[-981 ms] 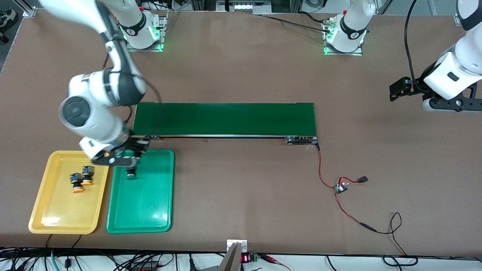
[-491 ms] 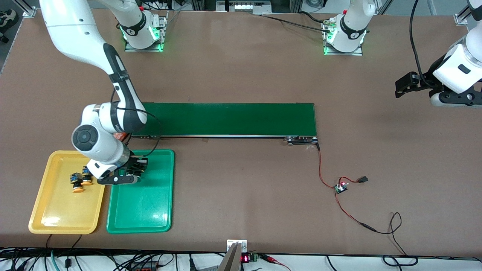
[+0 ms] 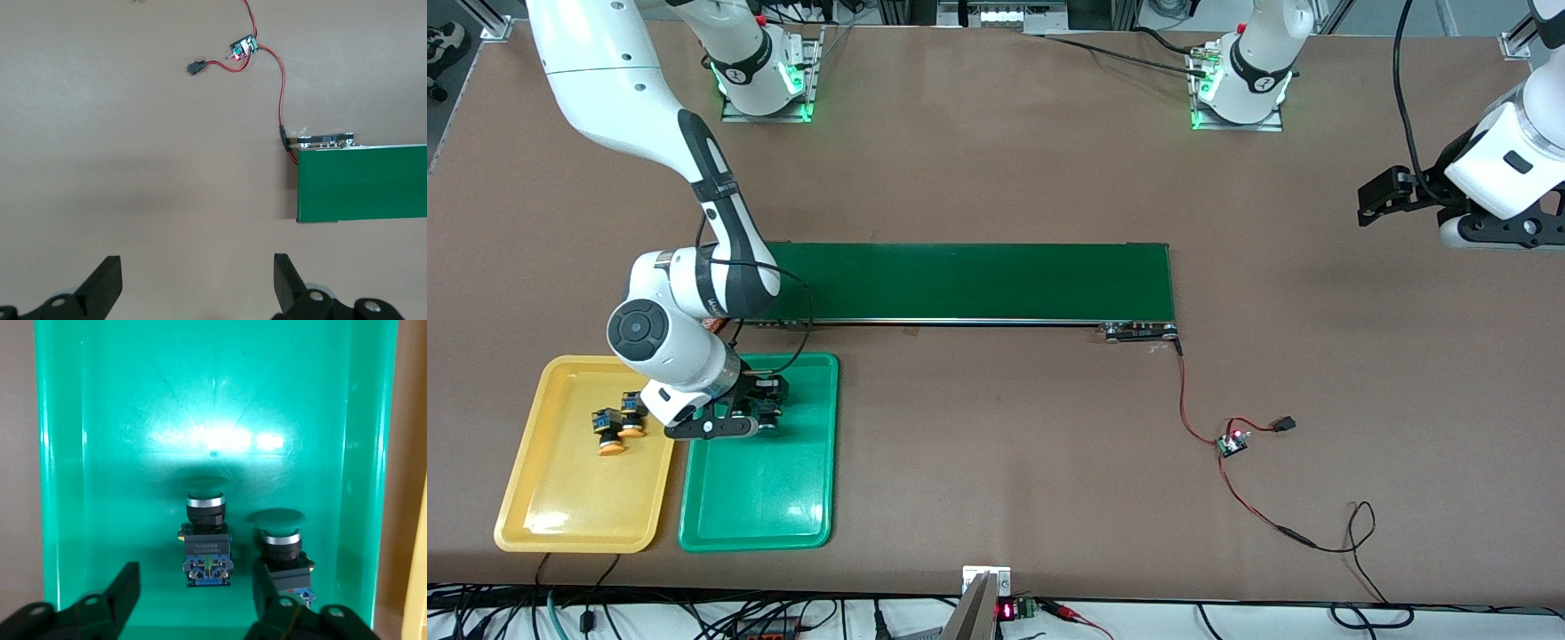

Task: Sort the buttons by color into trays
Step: 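Carry the green button to the green tray and release it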

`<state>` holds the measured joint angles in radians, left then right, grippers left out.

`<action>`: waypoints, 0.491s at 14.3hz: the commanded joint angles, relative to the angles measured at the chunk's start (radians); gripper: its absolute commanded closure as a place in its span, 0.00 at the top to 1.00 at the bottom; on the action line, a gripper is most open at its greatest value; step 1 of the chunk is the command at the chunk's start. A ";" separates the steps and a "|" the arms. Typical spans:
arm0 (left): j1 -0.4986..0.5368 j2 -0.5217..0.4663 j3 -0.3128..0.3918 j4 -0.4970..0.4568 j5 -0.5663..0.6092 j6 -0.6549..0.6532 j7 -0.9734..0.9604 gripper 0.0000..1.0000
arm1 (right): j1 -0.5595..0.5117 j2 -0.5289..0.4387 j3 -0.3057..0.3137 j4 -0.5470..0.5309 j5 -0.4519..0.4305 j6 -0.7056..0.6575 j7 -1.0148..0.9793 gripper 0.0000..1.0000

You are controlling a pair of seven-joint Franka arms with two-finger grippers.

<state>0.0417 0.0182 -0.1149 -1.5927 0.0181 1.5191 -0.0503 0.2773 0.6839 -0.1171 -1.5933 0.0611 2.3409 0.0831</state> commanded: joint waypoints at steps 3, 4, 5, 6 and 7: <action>-0.005 -0.007 0.008 0.013 0.014 -0.042 0.017 1.00 | 0.000 -0.092 0.004 0.010 0.011 -0.095 -0.005 1.00; -0.005 -0.007 0.005 0.014 0.016 -0.043 0.015 1.00 | 0.000 -0.131 0.004 0.010 0.008 -0.144 -0.003 1.00; -0.003 -0.010 0.004 0.014 0.014 -0.043 0.017 1.00 | -0.007 -0.177 0.002 0.010 0.003 -0.210 -0.005 1.00; -0.003 -0.010 0.006 0.016 0.013 -0.043 0.017 1.00 | -0.015 -0.223 0.002 0.009 -0.001 -0.262 -0.005 1.00; -0.003 -0.010 0.008 0.016 0.013 -0.043 0.017 1.00 | -0.024 -0.260 -0.001 0.009 -0.006 -0.311 -0.005 1.00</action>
<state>0.0418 0.0176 -0.1137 -1.5910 0.0181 1.4985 -0.0503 0.2737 0.5296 -0.1210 -1.5570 0.0604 2.1269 0.0831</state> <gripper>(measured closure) 0.000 0.000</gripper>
